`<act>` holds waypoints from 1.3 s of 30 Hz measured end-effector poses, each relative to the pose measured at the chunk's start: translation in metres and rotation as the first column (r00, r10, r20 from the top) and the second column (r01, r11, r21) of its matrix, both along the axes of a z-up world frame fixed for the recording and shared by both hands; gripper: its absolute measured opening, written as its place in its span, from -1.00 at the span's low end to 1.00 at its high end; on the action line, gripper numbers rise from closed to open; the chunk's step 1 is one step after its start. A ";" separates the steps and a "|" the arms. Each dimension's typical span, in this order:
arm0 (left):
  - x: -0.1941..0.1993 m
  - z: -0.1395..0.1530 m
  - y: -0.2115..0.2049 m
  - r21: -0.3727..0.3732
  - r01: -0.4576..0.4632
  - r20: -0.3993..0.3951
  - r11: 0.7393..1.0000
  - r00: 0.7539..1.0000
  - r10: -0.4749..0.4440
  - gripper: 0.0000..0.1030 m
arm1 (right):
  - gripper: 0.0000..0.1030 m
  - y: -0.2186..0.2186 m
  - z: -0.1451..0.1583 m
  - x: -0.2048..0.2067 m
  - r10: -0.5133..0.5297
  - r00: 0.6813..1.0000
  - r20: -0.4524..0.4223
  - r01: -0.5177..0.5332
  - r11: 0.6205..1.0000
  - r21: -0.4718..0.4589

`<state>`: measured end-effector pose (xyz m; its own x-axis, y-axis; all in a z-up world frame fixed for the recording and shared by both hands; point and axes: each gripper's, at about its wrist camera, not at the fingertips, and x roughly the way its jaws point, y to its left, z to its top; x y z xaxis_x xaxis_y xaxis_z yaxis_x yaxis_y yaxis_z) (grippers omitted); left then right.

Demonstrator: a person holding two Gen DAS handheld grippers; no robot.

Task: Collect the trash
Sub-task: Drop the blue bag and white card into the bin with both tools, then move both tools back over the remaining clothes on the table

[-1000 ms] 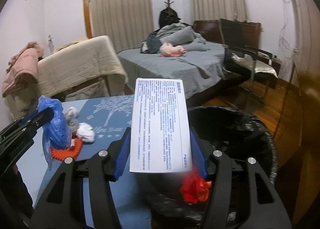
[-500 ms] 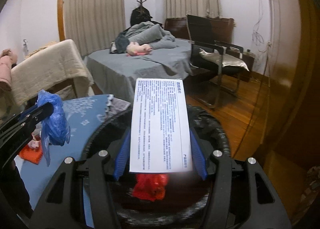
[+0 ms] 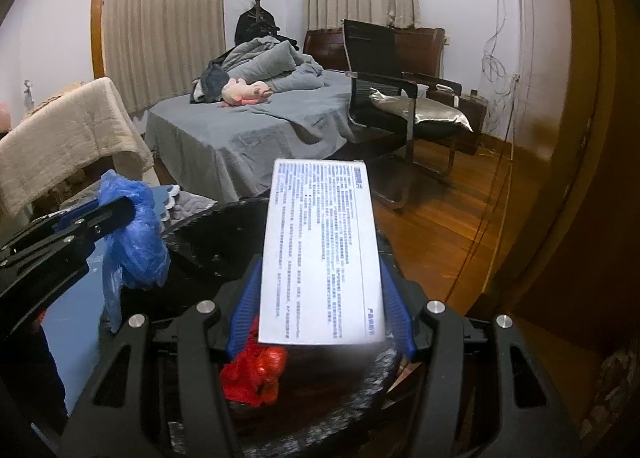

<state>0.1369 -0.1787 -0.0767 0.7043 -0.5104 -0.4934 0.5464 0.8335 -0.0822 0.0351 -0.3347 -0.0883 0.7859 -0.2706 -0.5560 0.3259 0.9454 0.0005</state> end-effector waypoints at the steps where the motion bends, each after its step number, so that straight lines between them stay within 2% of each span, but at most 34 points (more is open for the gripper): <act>1: 0.001 -0.002 -0.003 -0.004 0.008 -0.008 1.000 1.000 -0.008 -0.27 | 0.16 -0.003 -0.001 0.000 -0.005 1.000 -0.001 0.005 1.000 -0.002; 2: 0.002 -0.003 -0.004 -0.009 0.014 -0.018 1.000 1.000 -0.014 -0.02 | 0.23 -0.005 -0.002 0.001 -0.009 1.000 -0.003 0.009 1.000 -0.003; 4: 0.005 -0.006 -0.003 -0.028 0.020 -0.035 0.999 0.999 -0.021 0.20 | 0.38 -0.009 -0.003 -0.002 -0.025 1.000 -0.002 0.025 1.000 -0.015; 6: 0.006 -0.006 -0.002 -0.030 0.012 -0.037 0.999 0.999 -0.013 0.25 | 0.47 -0.011 -0.004 -0.004 -0.033 0.999 0.005 0.033 0.999 -0.016; 10: 0.008 0.000 0.013 -0.025 -0.041 -0.028 0.999 0.999 0.040 0.51 | 0.80 -0.011 -0.001 -0.012 -0.041 0.999 0.025 0.041 0.999 -0.010; 12: 0.008 0.006 0.022 -0.016 -0.074 -0.006 0.997 0.997 0.074 0.62 | 0.88 -0.006 0.001 -0.014 -0.031 0.999 0.036 0.032 0.999 -0.011; 16: 0.003 0.016 0.050 0.003 -0.146 0.031 0.989 0.989 0.146 0.78 | 0.89 0.003 0.005 -0.016 -0.012 0.999 0.045 0.012 1.000 0.004; 25: -0.018 0.021 0.135 0.033 -0.309 0.066 0.951 0.950 0.306 0.83 | 0.90 0.067 0.008 0.003 0.104 0.994 0.035 -0.105 0.994 0.028; 32: -0.035 0.016 0.201 0.066 -0.419 0.080 0.906 0.907 0.414 0.83 | 0.90 0.127 0.009 0.022 0.208 0.977 0.039 -0.209 0.978 0.023; 39: -0.042 0.005 0.261 0.094 -0.521 0.098 0.848 0.853 0.513 0.83 | 0.89 0.183 0.002 0.046 0.290 0.956 0.032 -0.292 0.955 0.044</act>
